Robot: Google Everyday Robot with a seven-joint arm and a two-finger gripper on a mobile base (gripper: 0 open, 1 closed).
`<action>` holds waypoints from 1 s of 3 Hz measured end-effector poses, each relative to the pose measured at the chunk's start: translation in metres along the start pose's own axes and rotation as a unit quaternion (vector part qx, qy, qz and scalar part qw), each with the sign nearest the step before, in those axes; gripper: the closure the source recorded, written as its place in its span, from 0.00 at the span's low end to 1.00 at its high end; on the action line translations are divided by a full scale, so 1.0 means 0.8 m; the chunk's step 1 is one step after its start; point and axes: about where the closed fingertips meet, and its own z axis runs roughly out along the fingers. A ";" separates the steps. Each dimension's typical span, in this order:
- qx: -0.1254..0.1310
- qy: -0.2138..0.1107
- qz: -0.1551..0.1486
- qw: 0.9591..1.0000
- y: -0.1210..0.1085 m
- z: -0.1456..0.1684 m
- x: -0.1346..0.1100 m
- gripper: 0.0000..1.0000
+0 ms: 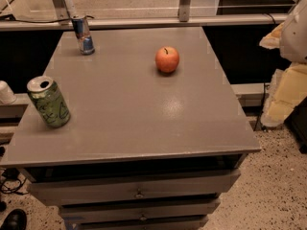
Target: Move redbull can near green can
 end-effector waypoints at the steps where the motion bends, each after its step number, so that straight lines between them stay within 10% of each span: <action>1: 0.000 0.000 0.000 1.000 0.000 0.000 0.000 0.00; 3: -0.016 -0.103 -0.036 0.994 -0.050 0.033 -0.087 0.00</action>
Offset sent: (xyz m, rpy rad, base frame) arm 0.0602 0.0360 -0.0038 0.1544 -0.0043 0.1448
